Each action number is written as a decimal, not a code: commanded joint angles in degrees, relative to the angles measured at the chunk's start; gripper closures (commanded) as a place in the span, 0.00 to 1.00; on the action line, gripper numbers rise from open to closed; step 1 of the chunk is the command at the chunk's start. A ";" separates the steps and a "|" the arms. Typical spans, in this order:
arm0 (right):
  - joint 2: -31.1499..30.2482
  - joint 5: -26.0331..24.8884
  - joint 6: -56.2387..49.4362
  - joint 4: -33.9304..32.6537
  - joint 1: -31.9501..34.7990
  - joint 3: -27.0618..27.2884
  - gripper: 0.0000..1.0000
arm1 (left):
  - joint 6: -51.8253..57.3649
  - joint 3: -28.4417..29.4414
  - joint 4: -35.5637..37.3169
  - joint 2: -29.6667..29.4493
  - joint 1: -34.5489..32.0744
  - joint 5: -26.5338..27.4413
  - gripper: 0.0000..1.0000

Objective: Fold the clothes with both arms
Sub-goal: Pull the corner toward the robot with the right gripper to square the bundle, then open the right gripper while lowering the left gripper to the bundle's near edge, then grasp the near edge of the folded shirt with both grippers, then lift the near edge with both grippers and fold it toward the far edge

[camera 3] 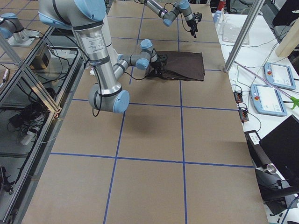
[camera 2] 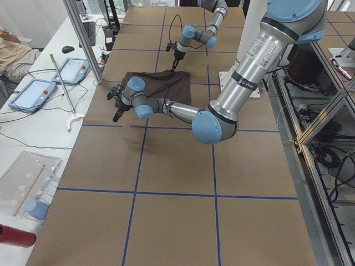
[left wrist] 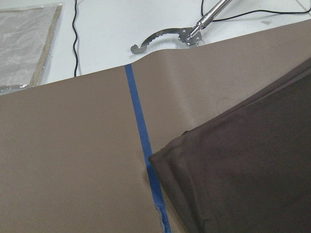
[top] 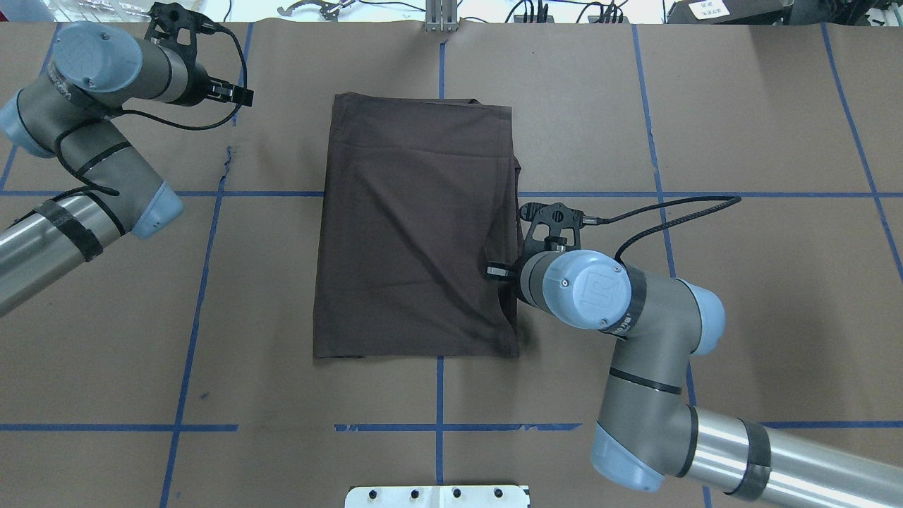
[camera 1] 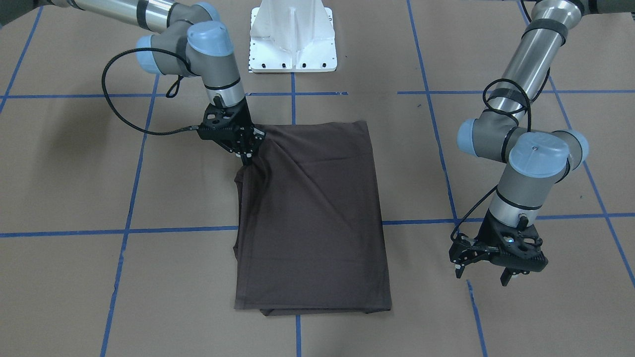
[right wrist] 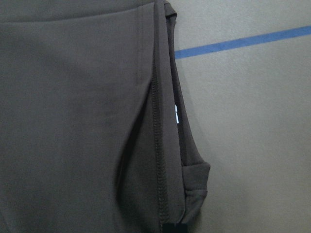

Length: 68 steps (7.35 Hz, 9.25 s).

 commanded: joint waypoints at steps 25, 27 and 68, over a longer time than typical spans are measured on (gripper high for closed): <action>-11.77 -0.84 7.92 14.12 -1.44 12.68 0.00 | -62.58 -39.76 6.35 21.88 39.79 14.68 0.82; -11.77 -0.93 7.92 14.12 -1.44 12.59 0.00 | -62.58 -39.76 6.35 21.88 40.49 14.68 1.00; 6.05 -4.18 35.80 -38.97 -9.29 27.12 1.00 | -52.07 -62.57 42.56 10.74 33.76 3.25 1.00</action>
